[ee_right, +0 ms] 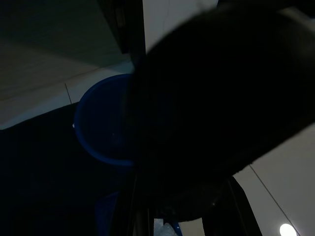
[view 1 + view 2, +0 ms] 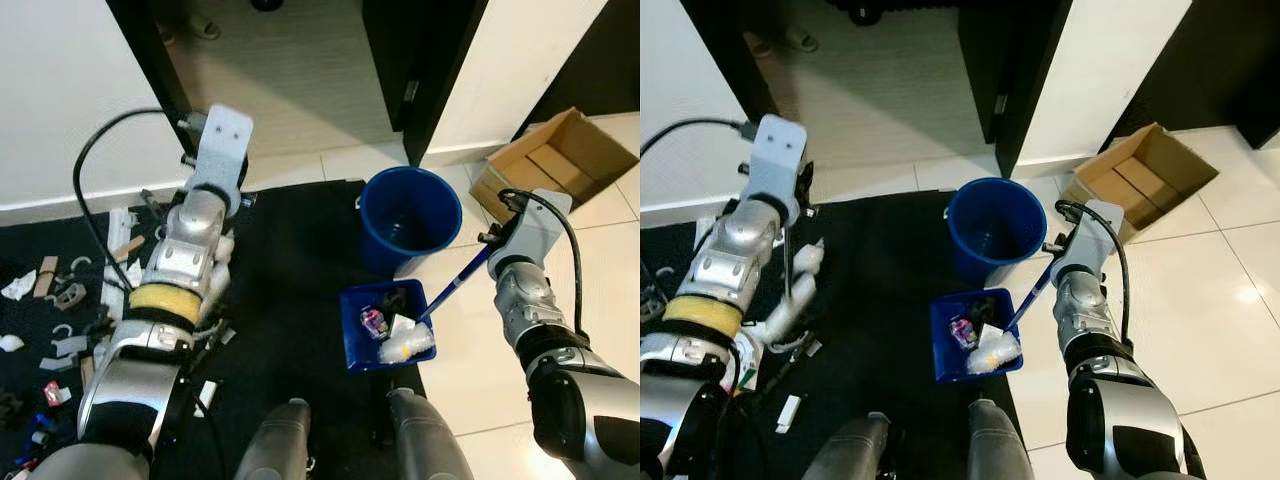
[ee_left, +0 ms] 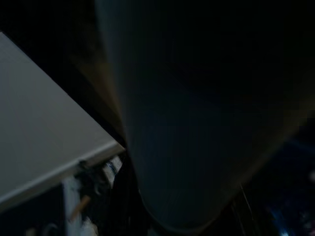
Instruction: Sweep floor
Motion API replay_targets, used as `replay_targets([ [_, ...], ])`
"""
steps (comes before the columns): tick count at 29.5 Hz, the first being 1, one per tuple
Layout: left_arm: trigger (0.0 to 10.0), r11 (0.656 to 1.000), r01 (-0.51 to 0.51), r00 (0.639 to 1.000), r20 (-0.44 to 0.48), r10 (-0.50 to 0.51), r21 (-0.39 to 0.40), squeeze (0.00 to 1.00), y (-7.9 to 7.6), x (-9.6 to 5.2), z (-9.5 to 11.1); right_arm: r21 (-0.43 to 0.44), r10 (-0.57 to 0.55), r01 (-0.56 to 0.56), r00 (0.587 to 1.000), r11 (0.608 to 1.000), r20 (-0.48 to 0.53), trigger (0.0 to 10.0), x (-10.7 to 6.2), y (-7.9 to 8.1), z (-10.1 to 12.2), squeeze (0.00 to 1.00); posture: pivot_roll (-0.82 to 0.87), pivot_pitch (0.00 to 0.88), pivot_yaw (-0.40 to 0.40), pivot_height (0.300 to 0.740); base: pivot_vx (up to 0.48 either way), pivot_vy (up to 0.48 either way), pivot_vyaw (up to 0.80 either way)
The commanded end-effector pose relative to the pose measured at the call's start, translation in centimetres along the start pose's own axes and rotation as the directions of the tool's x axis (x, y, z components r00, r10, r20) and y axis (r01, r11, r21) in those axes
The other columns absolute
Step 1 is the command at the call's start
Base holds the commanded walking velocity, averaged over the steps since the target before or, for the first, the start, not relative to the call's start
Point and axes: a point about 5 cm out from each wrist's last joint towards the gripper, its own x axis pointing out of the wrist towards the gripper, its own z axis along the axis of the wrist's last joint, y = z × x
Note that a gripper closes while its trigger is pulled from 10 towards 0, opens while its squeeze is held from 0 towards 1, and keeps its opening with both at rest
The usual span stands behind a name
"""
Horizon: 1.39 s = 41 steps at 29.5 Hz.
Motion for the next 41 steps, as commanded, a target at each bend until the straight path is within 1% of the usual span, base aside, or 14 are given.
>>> replay_targets([
  [1, 10.0, 1.0, 0.002, 1.0, 0.03, -0.002, -0.009, 0.0, -0.7, -0.1, -0.1, 0.054, 0.004, -0.002, 0.999, 0.999, -0.032, 10.0, -0.2, -0.1, -0.7, 0.0, 0.06, 0.05, 0.001, 0.74, 0.0, 0.0, 0.0],
  [3, 10.0, 1.0, -0.016, 1.0, 0.009, 0.017, -0.023, 0.0, -1.0, -0.4, -1.1, 0.1, 0.009, -0.006, 0.999, 0.995, -0.033, 10.0, -0.1, -0.2, -0.4, 0.0, 0.06, 0.049, 0.004, 0.74, 0.0, 0.0, 0.0],
  [7, 10.0, 0.999, -0.02, 1.0, 0.004, 0.02, -0.027, 0.0, -1.1, -0.5, -1.4, 0.129, 0.011, -0.008, 1.0, 0.992, -0.024, 10.0, 0.1, -0.4, 0.2, 0.0, 0.05, 0.049, 0.006, 0.74, 0.0, 0.0, 0.0],
  [11, 10.0, 1.0, -0.011, 1.0, -0.002, 0.011, 0.002, 0.0, -1.2, -0.7, -1.9, 0.166, 0.009, -0.008, 1.0, 0.986, -0.006, 10.0, 0.4, -0.8, 1.3, 0.0, 0.05, 0.047, 0.006, 0.74, 0.0, 0.0, 0.0],
  [14, 10.0, 1.0, -0.027, 1.0, -0.012, 0.027, -0.001, 0.0, -0.8, -0.7, -2.5, 0.184, 0.012, -0.012, 1.0, 0.983, 0.001, 10.0, 0.5, -1.1, 2.0, 0.0, 0.04, 0.044, 0.006, 0.74, 0.0, 0.0, 0.0],
  [17, 10.0, 1.0, -0.03, 0.999, -0.012, 0.03, 0.008, 0.0, -0.7, -0.8, -2.6, 0.182, 0.012, -0.013, 1.0, 0.983, 0.004, 10.0, 0.5, -1.2, 2.1, 0.0, 0.04, 0.043, 0.006, 0.74, 0.0, 0.0, 0.0],
  [19, 10.0, 0.998, -0.056, 0.998, -0.02, 0.056, 0.008, 0.0, 0.2, -0.8, -2.9, 0.146, 0.028, -0.03, 0.999, 0.989, 0.018, 10.0, 0.5, -1.8, 2.8, 0.0, 0.03, 0.042, 0.007, 0.74, 0.0, 0.0, 0.0],
  [21, 10.0, 0.998, -0.056, 0.998, -0.02, 0.056, 0.008, 0.0, 0.2, -0.8, -2.9, 0.146, 0.028, -0.03, 0.999, 0.989, 0.018, 10.0, 0.5, -1.8, 2.8, 0.0, 0.03, 0.042, 0.007, 0.74, 0.0, 0.0, 0.0],
  [27, 10.0, 0.995, -0.097, 0.994, -0.04, 0.098, 0.021, 0.0, 1.3, -0.8, -3.3, 0.124, 0.053, -0.056, 0.998, 0.991, 0.027, 10.0, 0.5, -2.5, 3.9, 0.0, 0.02, 0.043, 0.006, 0.74, 0.0, 0.0, 0.0],
  [33, 10.0, 0.993, -0.109, 0.993, -0.052, 0.107, -0.043, 0.0, 0.8, -0.8, -3.6, 0.148, 0.011, -0.007, 1.0, 0.989, -0.023, 10.0, -0.3, -4.1, 2.5, 0.0, 0.01, 0.041, 0.004, 0.74, 0.0, 0.0, 0.0],
  [35, 10.0, 0.993, -0.109, 0.993, -0.052, 0.107, -0.043, 0.0, 0.8, -0.8, -3.6, 0.148, 0.011, -0.007, 1.0, 0.989, -0.023, 10.0, -0.3, -4.1, 2.5, 0.0, 0.01, 0.041, 0.004, 0.74, 0.0, 0.0, 0.0],
  [38, 10.0, 0.994, -0.102, 0.994, -0.054, 0.099, -0.049, 0.0, 0.4, -0.8, -3.7, 0.152, -0.009, 0.016, 0.999, 0.988, -0.046, 10.0, -1.0, -5.0, 1.6, 0.0, 0.0, 0.041, 0.008, 0.74, 0.0, 0.0, 0.0],
  [39, 10.0, 0.995, -0.091, 0.995, -0.053, 0.088, -0.046, 0.0, 0.2, -0.7, -3.7, 0.156, -0.029, 0.038, 0.998, 0.987, -0.055, 10.0, -1.7, -5.9, 1.2, 0.0, 0.0, 0.041, 0.009, 0.74, 0.0, 0.0, 0.0],
  [41, 10.0, 0.995, -0.088, 0.995, -0.052, 0.086, -0.046, 0.0, 0.1, -0.7, -3.7, 0.162, -0.041, 0.05, 0.998, 0.986, -0.055, 10.0, -1.9, -6.4, 1.2, 0.0, 0.0, 0.04, 0.01, 0.74, 0.0, 0.0, 0.0],
])
